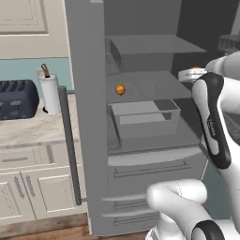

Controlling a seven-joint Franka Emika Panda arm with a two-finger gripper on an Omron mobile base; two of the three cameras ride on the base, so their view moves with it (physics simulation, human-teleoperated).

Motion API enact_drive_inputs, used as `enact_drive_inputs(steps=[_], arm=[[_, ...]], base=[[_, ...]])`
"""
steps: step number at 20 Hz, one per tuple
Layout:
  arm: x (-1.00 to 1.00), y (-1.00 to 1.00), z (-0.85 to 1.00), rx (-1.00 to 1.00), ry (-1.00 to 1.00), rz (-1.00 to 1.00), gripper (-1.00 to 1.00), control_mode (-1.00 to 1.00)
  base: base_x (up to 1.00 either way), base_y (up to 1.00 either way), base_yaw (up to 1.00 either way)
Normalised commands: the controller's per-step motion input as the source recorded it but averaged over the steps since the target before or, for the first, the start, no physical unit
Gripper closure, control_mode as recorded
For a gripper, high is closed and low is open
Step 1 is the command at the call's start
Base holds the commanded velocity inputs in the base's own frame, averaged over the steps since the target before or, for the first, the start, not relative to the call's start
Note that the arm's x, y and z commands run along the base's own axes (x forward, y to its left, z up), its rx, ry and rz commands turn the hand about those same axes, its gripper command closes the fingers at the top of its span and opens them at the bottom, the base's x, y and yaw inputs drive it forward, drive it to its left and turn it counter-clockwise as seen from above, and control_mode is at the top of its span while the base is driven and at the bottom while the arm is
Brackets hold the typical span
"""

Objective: Retrieve the orange and peach from the fridge and place them into the bowl on the dining table.

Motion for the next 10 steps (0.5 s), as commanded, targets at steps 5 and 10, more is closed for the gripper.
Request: enact_drive_inputs(steps=[5,10], arm=[[0.00,0.00,0.00,0.00,0.00,0.00,1.00,1.00],[0.00,0.00,0.00,0.00,0.00,0.00,1.00,1.00]], base=[[-0.75,0.14,0.13],[-0.57,0.15,0.17]])
